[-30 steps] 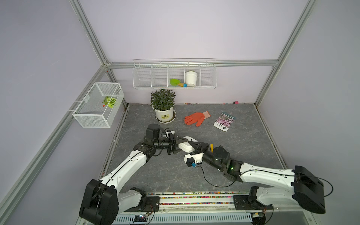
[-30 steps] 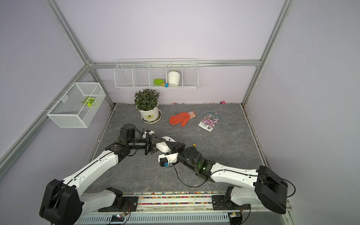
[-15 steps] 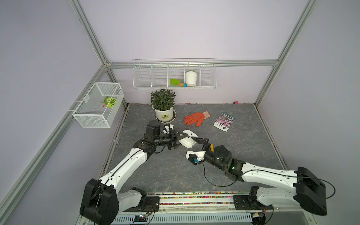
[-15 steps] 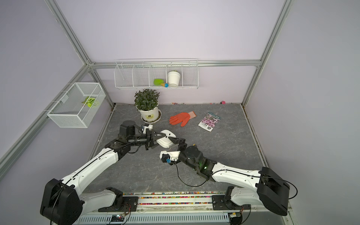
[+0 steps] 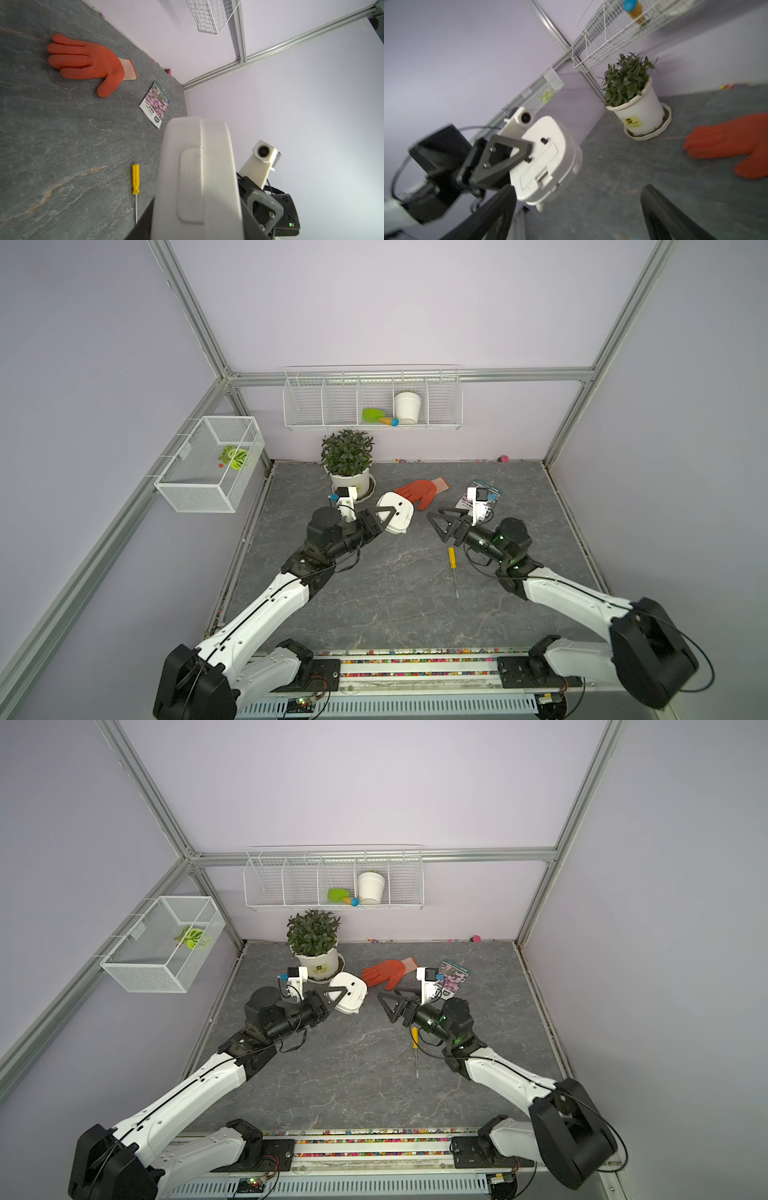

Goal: Remove the battery from the alarm
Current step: Adjust the alarm at the center of the board.

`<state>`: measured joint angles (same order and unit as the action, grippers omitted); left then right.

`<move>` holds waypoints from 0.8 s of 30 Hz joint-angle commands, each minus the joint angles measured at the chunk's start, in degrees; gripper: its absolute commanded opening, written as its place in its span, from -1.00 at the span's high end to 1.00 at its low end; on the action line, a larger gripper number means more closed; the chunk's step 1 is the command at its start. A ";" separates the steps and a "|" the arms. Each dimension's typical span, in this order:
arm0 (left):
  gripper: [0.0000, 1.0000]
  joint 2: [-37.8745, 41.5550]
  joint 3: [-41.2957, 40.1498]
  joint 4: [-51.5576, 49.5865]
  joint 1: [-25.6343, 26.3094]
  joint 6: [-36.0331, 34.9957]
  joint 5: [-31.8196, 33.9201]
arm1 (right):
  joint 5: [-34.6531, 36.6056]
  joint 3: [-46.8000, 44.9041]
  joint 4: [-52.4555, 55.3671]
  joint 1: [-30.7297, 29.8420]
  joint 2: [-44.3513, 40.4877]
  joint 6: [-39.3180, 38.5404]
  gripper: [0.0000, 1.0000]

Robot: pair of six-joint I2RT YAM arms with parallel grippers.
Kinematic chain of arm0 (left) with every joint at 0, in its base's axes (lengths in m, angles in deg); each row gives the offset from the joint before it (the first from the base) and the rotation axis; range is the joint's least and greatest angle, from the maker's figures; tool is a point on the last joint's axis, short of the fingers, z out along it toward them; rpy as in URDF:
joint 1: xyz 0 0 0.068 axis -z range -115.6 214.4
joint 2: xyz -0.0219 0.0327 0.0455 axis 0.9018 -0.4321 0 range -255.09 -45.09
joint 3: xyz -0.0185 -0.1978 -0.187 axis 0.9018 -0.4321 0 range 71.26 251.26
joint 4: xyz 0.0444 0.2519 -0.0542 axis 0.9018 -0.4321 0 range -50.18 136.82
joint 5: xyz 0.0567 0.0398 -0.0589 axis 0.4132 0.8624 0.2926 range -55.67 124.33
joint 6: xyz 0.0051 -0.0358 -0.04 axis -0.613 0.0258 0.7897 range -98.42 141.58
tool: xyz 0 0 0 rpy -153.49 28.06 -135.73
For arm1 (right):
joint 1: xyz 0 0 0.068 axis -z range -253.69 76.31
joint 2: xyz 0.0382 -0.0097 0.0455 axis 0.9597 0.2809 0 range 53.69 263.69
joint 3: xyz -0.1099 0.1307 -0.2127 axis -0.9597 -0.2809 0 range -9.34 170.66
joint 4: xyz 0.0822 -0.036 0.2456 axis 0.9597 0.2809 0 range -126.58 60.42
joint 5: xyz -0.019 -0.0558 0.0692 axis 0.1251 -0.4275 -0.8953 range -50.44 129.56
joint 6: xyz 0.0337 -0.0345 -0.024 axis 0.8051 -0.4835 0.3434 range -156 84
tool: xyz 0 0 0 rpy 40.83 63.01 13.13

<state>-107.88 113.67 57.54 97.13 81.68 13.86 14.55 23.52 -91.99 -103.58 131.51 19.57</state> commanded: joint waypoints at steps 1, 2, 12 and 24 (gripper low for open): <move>0.77 -1.25 -0.18 7.52 2.43 -0.90 3.42 | -3.44 0.13 -24.42 -0.45 9.32 33.57 -0.95; 0.77 -1.63 -0.45 8.60 2.75 -0.12 3.42 | -4.98 1.42 -24.82 -0.87 10.81 33.82 -0.93; 0.79 -5.89 -2.25 16.00 4.26 6.03 2.46 | -2.85 4.01 -24.81 -4.32 15.37 36.18 -0.91; 0.76 -4.85 -3.51 17.23 4.42 8.81 2.99 | 0.06 4.51 -24.83 -4.91 14.77 37.86 -0.28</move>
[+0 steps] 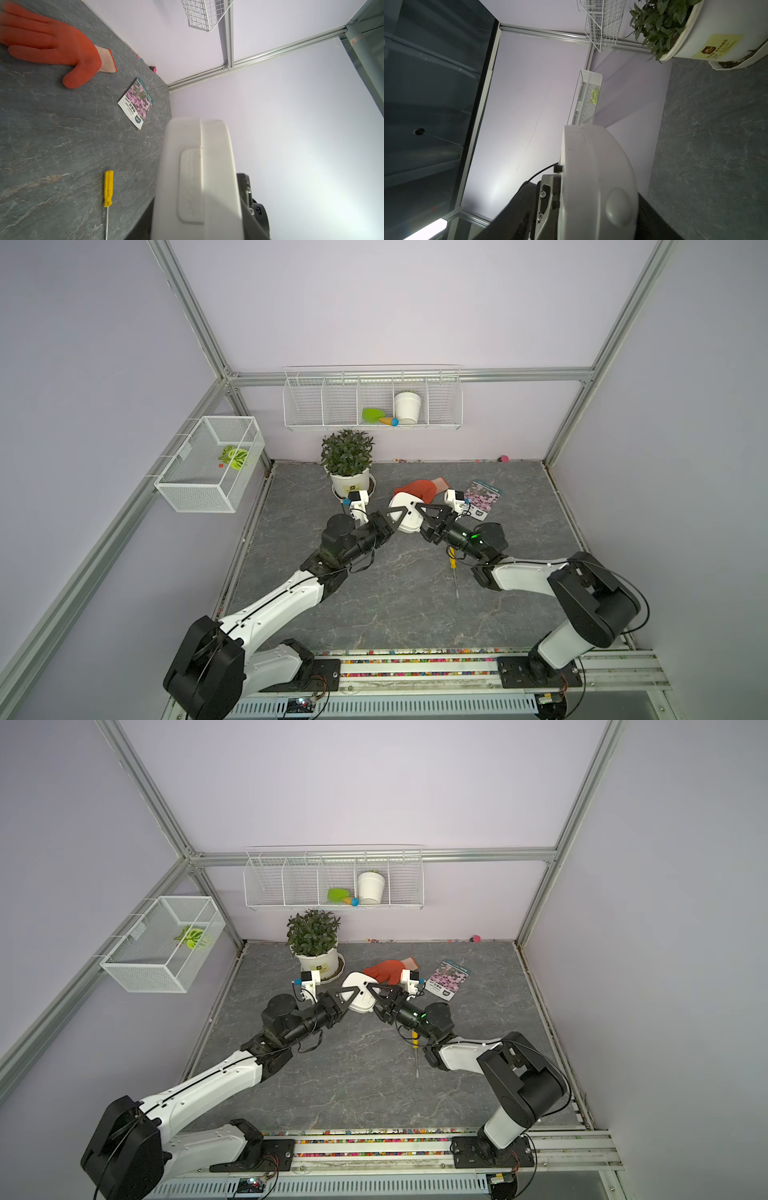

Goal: Remove the battery from the alarm
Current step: Adjust the alarm at the center of the board.

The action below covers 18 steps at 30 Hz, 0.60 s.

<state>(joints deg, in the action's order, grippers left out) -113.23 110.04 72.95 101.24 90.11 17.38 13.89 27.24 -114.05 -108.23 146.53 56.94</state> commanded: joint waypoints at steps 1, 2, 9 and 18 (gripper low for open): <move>0.71 0.05 0.47 2.03 0.25 0.46 -1.43 | 0.67 1.00 -2.77 -0.26 -0.20 0.49 -0.21; 0.64 -0.38 0.71 2.02 0.31 0.40 -1.95 | 0.64 1.08 -2.77 -0.21 -0.22 0.51 -0.13; -0.37 1.51 1.50 -2.92 0.26 -1.74 0.27 | 1.46 -0.82 -2.69 0.76 -2.25 -0.50 0.18; -1.00 12.68 1.89 -16.92 -1.25 -8.78 6.53 | -7.60 -4.18 -2.70 6.75 -4.68 -1.48 0.30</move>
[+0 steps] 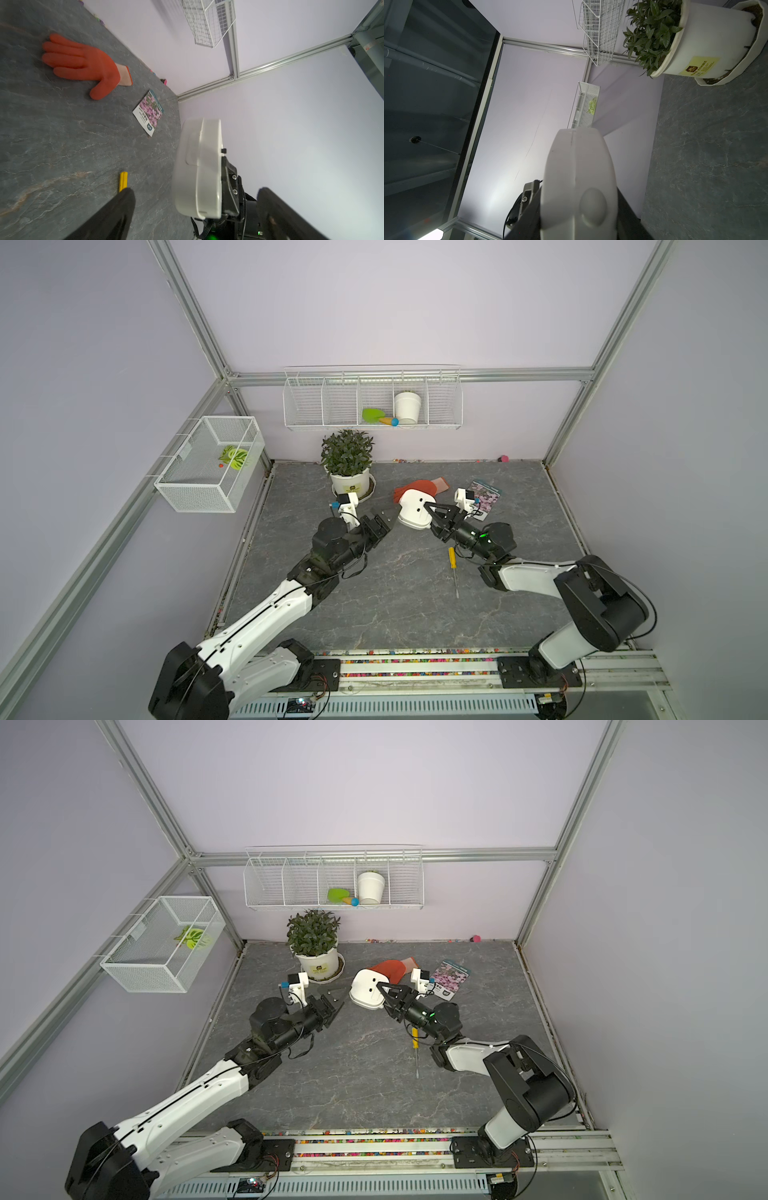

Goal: Remove the battery from the alarm
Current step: Adjust the alarm at the center of the board.

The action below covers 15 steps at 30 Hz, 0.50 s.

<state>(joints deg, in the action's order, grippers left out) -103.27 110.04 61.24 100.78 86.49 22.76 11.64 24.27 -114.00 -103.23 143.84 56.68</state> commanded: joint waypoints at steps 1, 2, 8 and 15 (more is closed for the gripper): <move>-1.00 3.64 1.97 -5.42 -1.69 -6.22 -1.36 | -7.85 -1.41 -2.81 2.93 -2.06 -1.04 0.30; -1.00 4.11 1.95 -5.38 -2.63 -6.94 -4.47 | -10.21 -1.39 -2.79 3.71 -2.07 -0.61 0.30; -1.00 2.46 2.44 -5.60 -5.62 -8.42 -21.73 | -21.29 -0.10 -2.75 6.12 -3.21 2.27 0.30; -0.97 -5.40 3.03 0.39 -4.54 -6.89 -31.06 | -25.70 2.77 -2.44 5.14 -3.09 4.60 0.30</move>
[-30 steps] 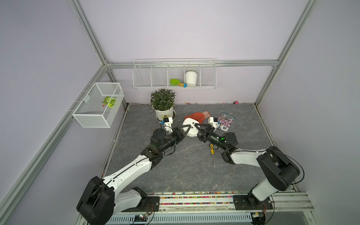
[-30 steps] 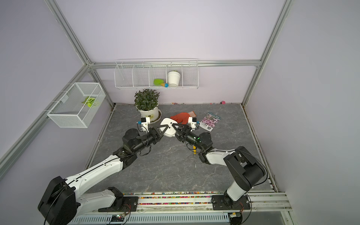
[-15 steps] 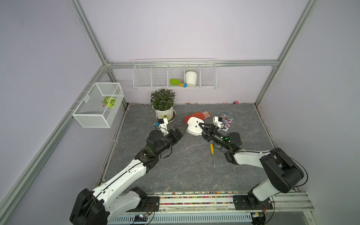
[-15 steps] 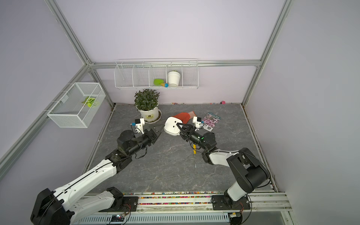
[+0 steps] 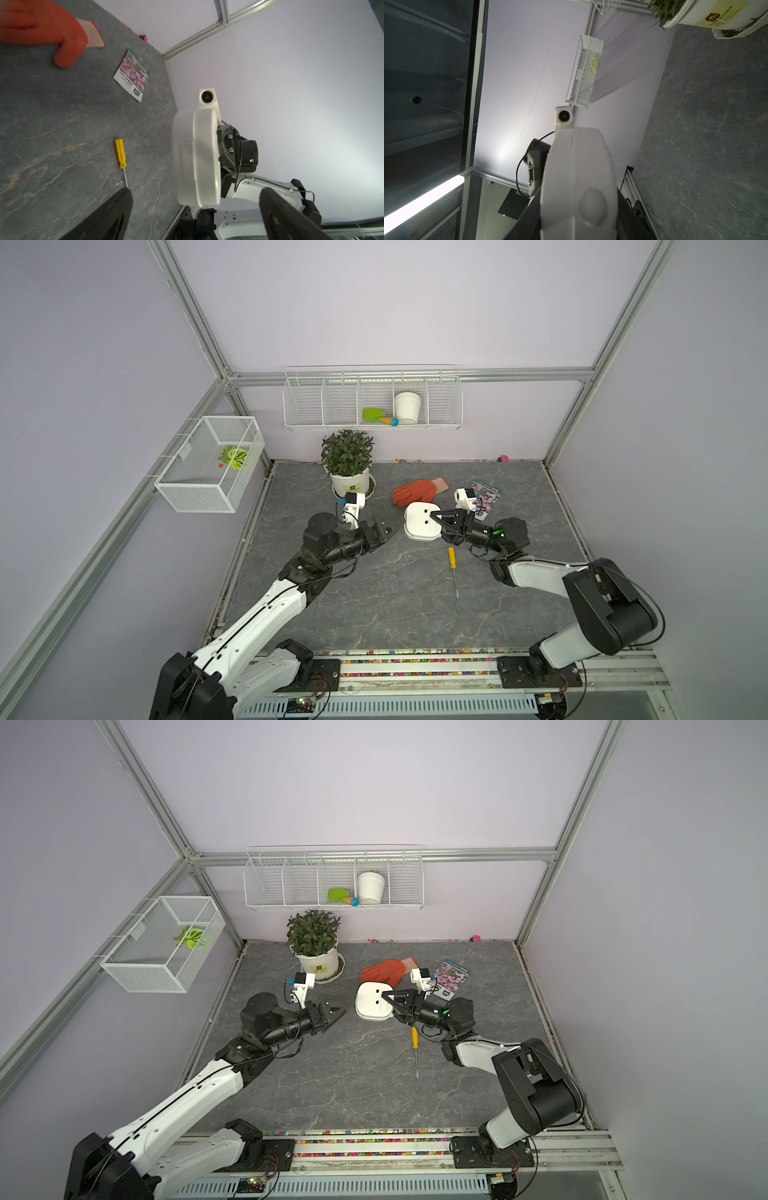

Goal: Remove the battery from the alarm
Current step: Adjust the alarm at the center of the board.

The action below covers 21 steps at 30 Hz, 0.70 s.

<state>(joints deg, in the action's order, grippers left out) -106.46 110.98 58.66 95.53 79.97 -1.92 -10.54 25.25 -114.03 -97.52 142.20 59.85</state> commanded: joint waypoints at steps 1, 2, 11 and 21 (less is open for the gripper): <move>-0.95 -3.13 2.32 3.67 1.14 -0.38 -6.38 | -3.63 2.03 -2.33 -0.83 -1.18 1.44 0.30; -0.92 -3.91 2.60 4.21 1.41 -0.30 -6.46 | -3.61 2.22 -2.35 -1.19 -0.91 1.45 0.30; -0.42 -6.88 3.70 7.70 2.53 0.66 -6.92 | -3.08 2.02 -2.75 -2.35 0.78 1.78 0.30; 0.20 -7.05 3.17 8.34 2.53 1.51 -6.24 | -5.15 2.23 -2.43 -2.14 1.58 0.78 0.17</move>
<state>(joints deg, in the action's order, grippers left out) -113.36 113.24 65.76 97.79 83.38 -8.21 -13.71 26.21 -115.05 -99.53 142.97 60.22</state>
